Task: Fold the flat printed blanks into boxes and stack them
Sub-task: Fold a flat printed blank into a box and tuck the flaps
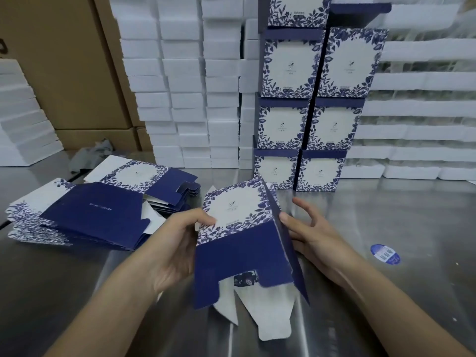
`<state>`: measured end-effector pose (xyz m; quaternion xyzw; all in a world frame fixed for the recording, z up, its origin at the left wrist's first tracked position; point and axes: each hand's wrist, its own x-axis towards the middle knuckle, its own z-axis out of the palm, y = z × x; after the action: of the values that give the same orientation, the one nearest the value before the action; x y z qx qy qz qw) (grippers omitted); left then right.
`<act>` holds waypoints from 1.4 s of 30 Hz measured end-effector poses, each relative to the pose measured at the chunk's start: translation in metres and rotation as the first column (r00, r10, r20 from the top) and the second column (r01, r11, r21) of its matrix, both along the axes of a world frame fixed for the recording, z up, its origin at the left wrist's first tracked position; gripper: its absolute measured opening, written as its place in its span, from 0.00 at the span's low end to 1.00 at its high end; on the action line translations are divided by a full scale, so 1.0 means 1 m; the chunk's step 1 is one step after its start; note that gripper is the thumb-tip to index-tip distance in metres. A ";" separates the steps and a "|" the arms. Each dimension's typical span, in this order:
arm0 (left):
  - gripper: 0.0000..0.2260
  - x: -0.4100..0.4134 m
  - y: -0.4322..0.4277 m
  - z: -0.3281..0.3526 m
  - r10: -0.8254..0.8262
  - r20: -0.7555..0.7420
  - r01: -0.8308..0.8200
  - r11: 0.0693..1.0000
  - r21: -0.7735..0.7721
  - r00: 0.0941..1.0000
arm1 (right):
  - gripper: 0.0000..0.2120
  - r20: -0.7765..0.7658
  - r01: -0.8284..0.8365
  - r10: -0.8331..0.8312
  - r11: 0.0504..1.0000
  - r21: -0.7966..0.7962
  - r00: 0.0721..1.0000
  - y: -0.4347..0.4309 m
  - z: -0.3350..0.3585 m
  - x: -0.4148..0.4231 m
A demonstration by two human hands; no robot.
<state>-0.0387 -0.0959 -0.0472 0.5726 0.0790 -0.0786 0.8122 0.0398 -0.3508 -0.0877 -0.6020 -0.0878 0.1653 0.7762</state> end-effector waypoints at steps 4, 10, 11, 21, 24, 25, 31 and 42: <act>0.25 -0.008 0.002 -0.006 -0.081 -0.030 0.077 0.991 -0.108 0.996 | 0.39 -0.004 0.010 -0.010 1.000 0.006 1.000 0.000 0.000 -0.002; 0.20 -0.010 0.000 -0.005 0.027 -0.025 -0.030 0.994 -0.109 0.999 | 0.28 -0.107 -0.078 0.080 0.997 0.014 0.991 -0.005 0.005 -0.003; 0.21 -0.009 0.001 -0.004 0.041 -0.033 -0.044 0.993 -0.106 0.999 | 0.25 -0.114 -0.124 0.122 0.992 -0.011 0.986 -0.007 0.005 -0.003; 0.24 -0.008 0.011 -0.016 0.026 0.049 -0.043 0.919 0.391 0.998 | 0.12 0.043 -0.085 0.092 0.985 -0.153 0.995 -0.006 -0.002 -0.004; 0.25 -0.008 0.012 -0.014 0.034 0.068 -0.057 0.930 0.363 0.997 | 0.11 0.084 -0.037 0.050 0.988 -0.153 0.995 -0.004 -0.003 -0.008; 0.25 -0.008 0.014 -0.013 0.045 0.070 -0.065 0.946 0.318 0.997 | 0.11 0.087 -0.013 0.025 0.990 -0.142 0.996 -0.003 -0.002 -0.009; 0.23 -0.007 0.015 -0.006 0.157 0.068 -0.161 0.985 0.063 0.985 | 0.15 -0.049 -0.135 0.131 0.987 -0.092 0.990 -0.004 0.004 -0.020; 0.18 -0.013 -0.020 -0.004 0.117 0.170 -0.133 0.987 0.091 0.978 | 0.06 0.577 0.273 0.034 0.857 -0.437 0.816 0.019 0.018 -0.053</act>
<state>-0.0515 -0.1162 -0.0511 0.6117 0.0516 0.0243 0.7890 -0.0132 -0.3316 -0.0696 -0.8079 -0.2285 -0.0544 0.5405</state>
